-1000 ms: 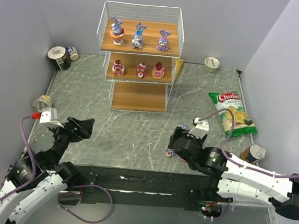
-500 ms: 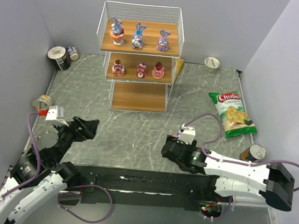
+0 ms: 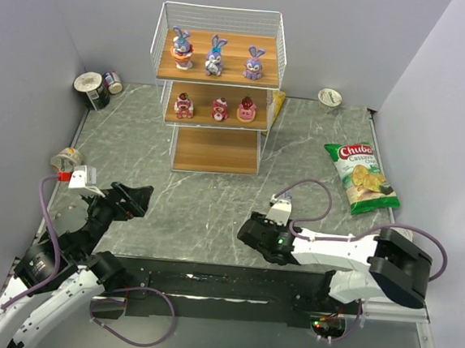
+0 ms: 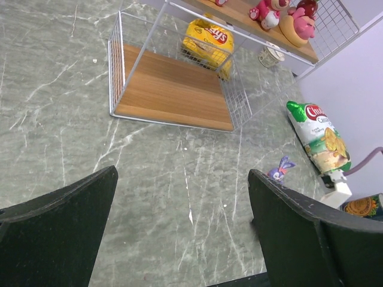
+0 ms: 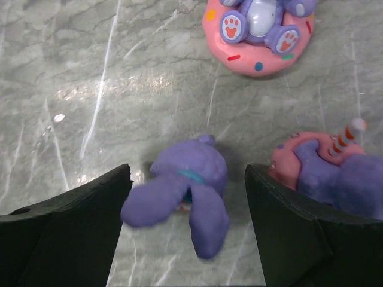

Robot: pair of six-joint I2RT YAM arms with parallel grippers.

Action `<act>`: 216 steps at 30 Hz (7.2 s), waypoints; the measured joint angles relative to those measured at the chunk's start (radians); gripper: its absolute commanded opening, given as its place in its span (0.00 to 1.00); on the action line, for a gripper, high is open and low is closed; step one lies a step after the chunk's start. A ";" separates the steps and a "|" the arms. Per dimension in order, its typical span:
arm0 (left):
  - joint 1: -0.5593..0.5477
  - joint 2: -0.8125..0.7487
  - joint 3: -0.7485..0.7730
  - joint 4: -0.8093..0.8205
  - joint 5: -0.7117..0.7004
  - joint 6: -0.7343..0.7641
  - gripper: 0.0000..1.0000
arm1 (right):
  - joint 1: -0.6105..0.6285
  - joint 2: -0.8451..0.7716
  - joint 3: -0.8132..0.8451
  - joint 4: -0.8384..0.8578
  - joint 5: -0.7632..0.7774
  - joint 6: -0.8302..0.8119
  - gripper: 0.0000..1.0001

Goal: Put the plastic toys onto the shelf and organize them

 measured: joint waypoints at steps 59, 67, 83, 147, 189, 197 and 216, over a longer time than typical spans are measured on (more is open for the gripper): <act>-0.001 0.203 -0.064 0.085 0.013 -0.224 0.96 | -0.044 0.513 0.372 0.562 -0.368 -0.786 0.79; -0.001 0.230 -0.069 0.080 -0.006 -0.258 0.96 | -0.043 0.446 0.329 0.532 -0.369 -0.770 0.95; -0.002 0.185 0.005 -0.026 -0.039 -0.243 0.96 | 0.082 0.288 0.151 0.575 -0.209 -0.595 0.94; -0.002 0.053 0.017 -0.039 0.022 -0.060 0.96 | -0.220 0.693 0.332 1.202 0.138 -0.883 0.14; -0.003 0.039 0.017 -0.040 0.023 -0.060 0.96 | -0.340 0.725 0.631 0.633 0.002 -0.603 0.32; -0.003 0.029 0.017 -0.040 0.023 -0.061 0.96 | -0.340 0.766 0.714 0.528 0.026 -0.581 0.54; -0.005 -0.008 0.017 -0.040 0.024 -0.061 0.96 | -0.340 0.776 0.751 0.433 0.055 -0.543 0.70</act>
